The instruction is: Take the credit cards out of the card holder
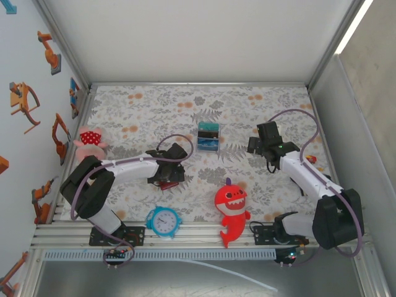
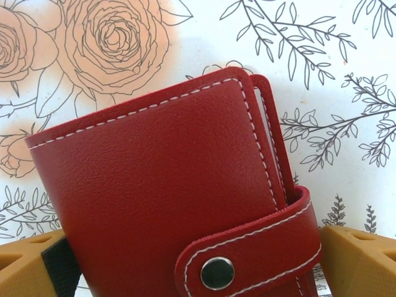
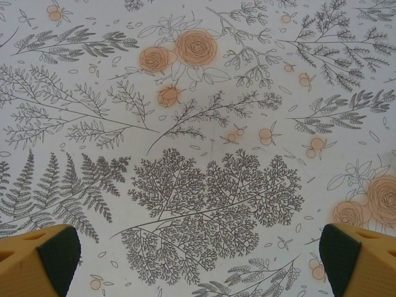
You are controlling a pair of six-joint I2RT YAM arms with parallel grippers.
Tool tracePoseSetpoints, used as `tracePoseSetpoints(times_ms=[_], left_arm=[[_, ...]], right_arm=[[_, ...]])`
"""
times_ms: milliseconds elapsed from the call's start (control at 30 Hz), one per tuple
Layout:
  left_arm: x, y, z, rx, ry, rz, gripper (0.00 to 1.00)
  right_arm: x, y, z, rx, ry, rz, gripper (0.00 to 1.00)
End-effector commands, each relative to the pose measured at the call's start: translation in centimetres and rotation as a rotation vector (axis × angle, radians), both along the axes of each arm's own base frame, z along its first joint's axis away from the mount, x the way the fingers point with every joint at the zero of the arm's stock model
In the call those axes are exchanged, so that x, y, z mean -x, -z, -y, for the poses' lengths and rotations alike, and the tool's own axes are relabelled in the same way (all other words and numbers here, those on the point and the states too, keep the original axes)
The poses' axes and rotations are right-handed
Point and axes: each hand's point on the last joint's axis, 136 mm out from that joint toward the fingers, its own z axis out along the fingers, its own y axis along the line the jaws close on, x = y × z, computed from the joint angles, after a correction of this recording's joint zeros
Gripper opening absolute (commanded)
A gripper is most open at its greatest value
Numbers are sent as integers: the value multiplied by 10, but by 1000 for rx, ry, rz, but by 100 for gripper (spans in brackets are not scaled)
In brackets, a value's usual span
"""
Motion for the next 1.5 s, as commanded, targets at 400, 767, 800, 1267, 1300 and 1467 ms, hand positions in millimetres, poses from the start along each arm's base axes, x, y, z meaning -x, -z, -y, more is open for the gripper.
tracePoseSetpoints(times_ms=[400, 767, 800, 1267, 1300, 1467], left_arm=[[-6, -5, -1, 9, 68, 82, 77], [-19, -24, 18, 84, 225, 252, 77], [-20, -28, 22, 100, 255, 278, 77], [-16, -76, 64, 311, 503, 497, 77], [-16, -78, 65, 318, 509, 506, 77], [-15, -85, 66, 330, 525, 525, 77]], right_arm=[[-6, -17, -18, -83, -15, 37, 99], [4, -19, -94, -475, -214, 17, 99], [5, -22, -104, -518, -242, 23, 100], [16, -20, -223, -792, -565, -54, 85], [19, -21, -230, -805, -592, -60, 85], [30, -31, -263, -883, -725, -84, 84]])
